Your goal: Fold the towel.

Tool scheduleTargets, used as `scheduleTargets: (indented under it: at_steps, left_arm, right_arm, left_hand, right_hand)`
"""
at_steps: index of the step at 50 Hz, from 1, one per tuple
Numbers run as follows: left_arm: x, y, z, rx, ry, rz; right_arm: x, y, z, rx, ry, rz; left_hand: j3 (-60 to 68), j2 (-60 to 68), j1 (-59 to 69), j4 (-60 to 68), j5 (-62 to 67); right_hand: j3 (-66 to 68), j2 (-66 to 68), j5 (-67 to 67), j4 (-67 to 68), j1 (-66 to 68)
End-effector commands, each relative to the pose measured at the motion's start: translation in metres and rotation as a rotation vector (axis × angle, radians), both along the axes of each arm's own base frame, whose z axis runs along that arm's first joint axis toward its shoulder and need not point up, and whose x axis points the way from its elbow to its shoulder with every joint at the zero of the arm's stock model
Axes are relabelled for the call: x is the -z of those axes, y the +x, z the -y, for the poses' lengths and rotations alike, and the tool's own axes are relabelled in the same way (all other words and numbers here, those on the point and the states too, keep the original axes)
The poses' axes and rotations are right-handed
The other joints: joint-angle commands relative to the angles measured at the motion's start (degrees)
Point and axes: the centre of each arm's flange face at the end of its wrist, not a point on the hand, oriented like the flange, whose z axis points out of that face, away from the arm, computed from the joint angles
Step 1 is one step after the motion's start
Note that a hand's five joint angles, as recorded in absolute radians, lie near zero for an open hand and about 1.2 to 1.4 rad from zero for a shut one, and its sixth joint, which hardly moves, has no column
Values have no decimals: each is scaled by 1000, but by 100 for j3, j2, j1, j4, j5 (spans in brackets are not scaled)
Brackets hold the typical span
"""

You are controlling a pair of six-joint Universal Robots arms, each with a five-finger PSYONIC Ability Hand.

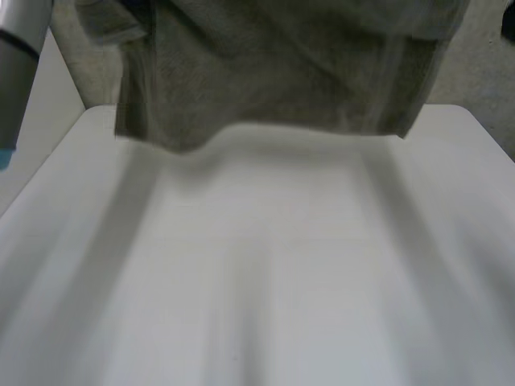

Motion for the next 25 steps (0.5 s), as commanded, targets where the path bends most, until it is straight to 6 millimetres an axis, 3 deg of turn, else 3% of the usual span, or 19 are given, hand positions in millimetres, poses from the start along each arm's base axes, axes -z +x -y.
scheduleTargets:
  at_steps: [1, 2, 3, 4, 5, 7, 8, 10, 11, 12, 13, 15, 18, 25]
  left_arm:
    - [108, 10, -2, 44, 272, 139]
    - [132, 11, -9, 68, 339, 168]
    - [132, 11, -9, 68, 340, 168]
    - [153, 11, -16, 85, 397, 191]
    - [153, 11, -16, 85, 398, 191]
    - [192, 12, -24, 106, 509, 223]
    - [192, 12, -24, 106, 509, 223]
    - [230, 11, -26, 106, 615, 257]
    - [230, 11, -26, 106, 615, 258]
    - [245, 11, -26, 101, 650, 280]
    - [245, 11, -26, 101, 651, 280]
    - [267, 13, -25, 79, 695, 327]
    - [282, 13, -24, 52, 712, 372]
    - [287, 18, -16, -59, 687, 411]
  right_arm:
    - [84, -9, -15, -10, 196, -160]
    - [101, -13, -17, 4, 232, -194]
    - [101, -13, -17, 4, 232, -194]
    - [117, -14, -21, 9, 266, -230]
    - [118, -14, -21, 9, 266, -231]
    - [146, -16, -32, 8, 330, -287]
    - [146, -16, -32, 8, 330, -287]
    - [173, -18, -44, 4, 404, -323]
    - [173, -18, -44, 4, 405, -323]
    - [184, -19, -49, -8, 436, -335]
    - [184, -19, -49, -8, 437, -335]
    - [202, -23, -58, -33, 489, -344]
    - [212, -27, -62, -44, 517, -343]
    - [216, -30, -63, -43, 531, -338]
  left_hand:
    - [-297, 274, 531, -336, 373]
    - [-297, 274, 531, -336, 373]
    - [-297, 274, 531, -336, 373]
    - [-297, 274, 531, -336, 373]
    - [-297, 274, 531, -336, 373]
    - [-297, 274, 531, -336, 373]
    - [-297, 274, 531, -336, 373]
    - [-297, 274, 531, -336, 373]
    - [-297, 274, 531, -336, 373]
    - [-297, 274, 531, -336, 373]
    - [-297, 274, 531, -336, 373]
    - [-297, 274, 531, -336, 373]
    - [-297, 274, 531, -336, 373]
    - [-297, 274, 531, -336, 373]
  right_hand:
    - [-249, 372, 308, -437, 394]
    - [-249, 372, 308, -437, 394]
    - [-249, 372, 308, -437, 394]
    - [-249, 372, 308, -437, 394]
    - [-249, 372, 308, -437, 394]
    - [-249, 372, 308, -437, 394]
    - [-249, 372, 308, -437, 394]
    - [-249, 372, 308, -437, 394]
    - [-249, 372, 308, -437, 394]
    - [-249, 372, 308, -437, 394]
    - [-249, 372, 308, -437, 394]
    - [-249, 372, 308, -437, 394]
    - [-249, 372, 308, -437, 394]
    - [-249, 372, 308, -437, 394]
